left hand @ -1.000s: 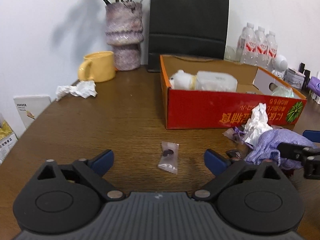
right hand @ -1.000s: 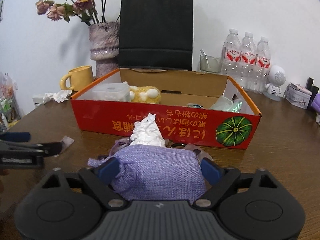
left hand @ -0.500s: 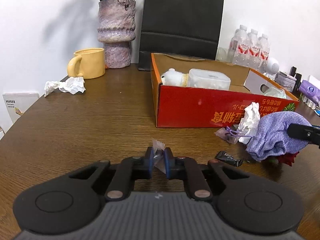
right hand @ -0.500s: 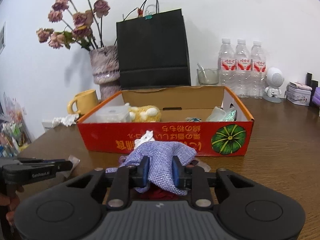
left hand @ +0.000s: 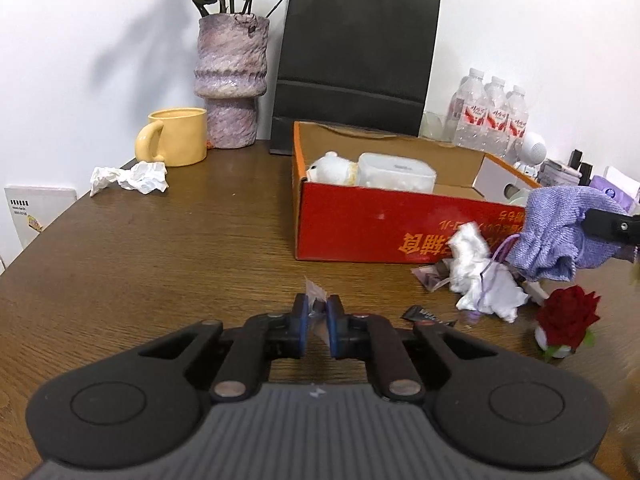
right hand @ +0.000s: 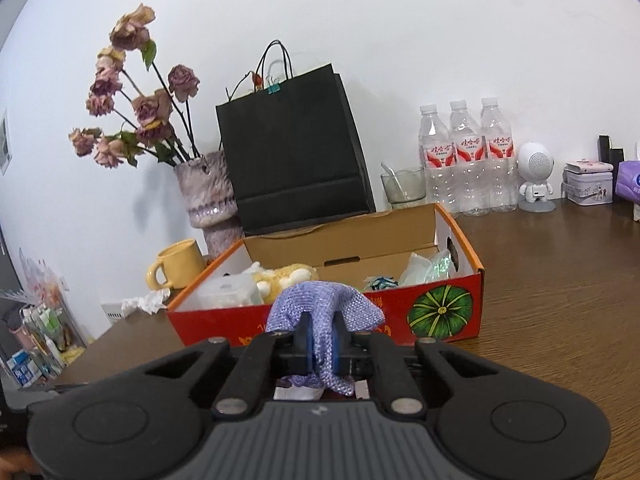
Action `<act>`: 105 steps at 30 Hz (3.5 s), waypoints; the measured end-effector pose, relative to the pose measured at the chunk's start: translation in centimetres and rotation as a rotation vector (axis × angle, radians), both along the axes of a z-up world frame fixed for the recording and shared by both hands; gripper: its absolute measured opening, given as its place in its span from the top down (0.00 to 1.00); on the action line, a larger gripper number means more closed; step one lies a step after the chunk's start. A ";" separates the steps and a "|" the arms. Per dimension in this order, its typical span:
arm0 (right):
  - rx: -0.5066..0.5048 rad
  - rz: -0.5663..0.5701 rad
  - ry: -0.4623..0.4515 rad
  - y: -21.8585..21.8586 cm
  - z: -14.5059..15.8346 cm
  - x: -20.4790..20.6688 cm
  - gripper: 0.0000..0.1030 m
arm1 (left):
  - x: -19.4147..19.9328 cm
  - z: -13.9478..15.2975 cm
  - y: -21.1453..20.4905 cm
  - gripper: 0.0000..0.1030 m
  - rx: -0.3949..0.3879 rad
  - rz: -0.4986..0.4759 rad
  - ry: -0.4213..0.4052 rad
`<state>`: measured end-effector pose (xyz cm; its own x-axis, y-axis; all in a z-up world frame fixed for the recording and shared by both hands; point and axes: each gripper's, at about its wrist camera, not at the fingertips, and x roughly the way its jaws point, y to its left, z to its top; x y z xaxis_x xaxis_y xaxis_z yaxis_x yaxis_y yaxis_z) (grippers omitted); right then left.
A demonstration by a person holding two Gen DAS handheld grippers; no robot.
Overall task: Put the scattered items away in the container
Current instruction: 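Carry the wrapper and purple cloth into the box and open both grippers, then grasp the small black packet with the left gripper while the right grasps the red rose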
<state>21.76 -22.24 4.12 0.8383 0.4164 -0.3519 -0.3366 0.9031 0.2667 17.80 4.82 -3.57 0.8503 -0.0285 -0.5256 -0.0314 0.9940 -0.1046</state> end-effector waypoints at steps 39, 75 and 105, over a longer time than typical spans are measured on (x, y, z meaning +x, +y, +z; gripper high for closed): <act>-0.158 -0.072 0.068 0.4 0.9 15.4 0.02 | 14.3 5.2 -4.8 0.00 -0.054 0.047 -0.126; -0.201 -0.057 0.084 -0.3 -0.4 5.5 0.02 | 4.5 3.1 -4.9 0.00 -0.008 0.008 -0.019; -0.293 0.030 0.214 1.9 -5.0 0.8 0.63 | 3.0 -1.1 -6.5 0.76 0.091 -0.164 0.077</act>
